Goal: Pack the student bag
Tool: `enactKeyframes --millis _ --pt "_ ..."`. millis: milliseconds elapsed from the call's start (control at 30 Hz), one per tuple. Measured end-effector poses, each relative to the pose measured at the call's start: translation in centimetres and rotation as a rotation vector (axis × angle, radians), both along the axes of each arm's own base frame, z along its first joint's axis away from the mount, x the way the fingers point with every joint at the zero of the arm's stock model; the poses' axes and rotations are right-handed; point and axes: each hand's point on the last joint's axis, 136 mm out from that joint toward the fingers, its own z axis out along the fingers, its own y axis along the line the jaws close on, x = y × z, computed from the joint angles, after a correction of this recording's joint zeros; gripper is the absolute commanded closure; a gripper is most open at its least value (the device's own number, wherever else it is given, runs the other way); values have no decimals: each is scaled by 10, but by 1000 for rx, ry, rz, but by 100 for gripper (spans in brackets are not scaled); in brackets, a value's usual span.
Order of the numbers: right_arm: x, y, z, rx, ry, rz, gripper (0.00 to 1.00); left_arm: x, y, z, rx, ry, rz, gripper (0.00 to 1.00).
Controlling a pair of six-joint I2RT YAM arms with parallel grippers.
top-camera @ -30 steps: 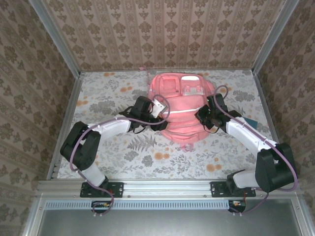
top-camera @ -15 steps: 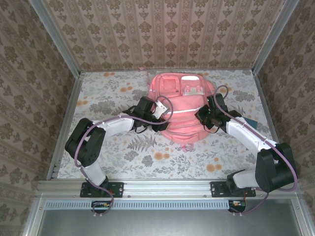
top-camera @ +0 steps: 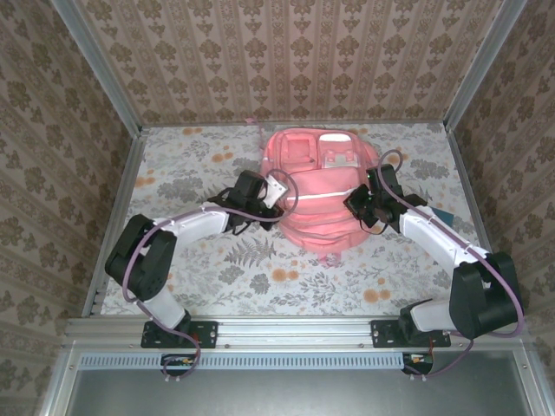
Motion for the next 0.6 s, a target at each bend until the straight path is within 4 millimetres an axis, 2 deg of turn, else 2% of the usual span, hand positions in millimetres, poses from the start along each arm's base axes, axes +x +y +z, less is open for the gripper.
enactKeyframes --millis 167,367,467,600 --pt "6 8 1 15 3 45 93 15 8 5 4 -59 56 100" --pt "28 28 -4 47 2 138 93 39 29 9 -7 -109 180 100" --pt "34 43 -3 57 -12 205 92 37 46 12 -26 -122 231 100" --pt "39 71 -1 61 -26 312 93 24 73 20 -37 -136 298 100"
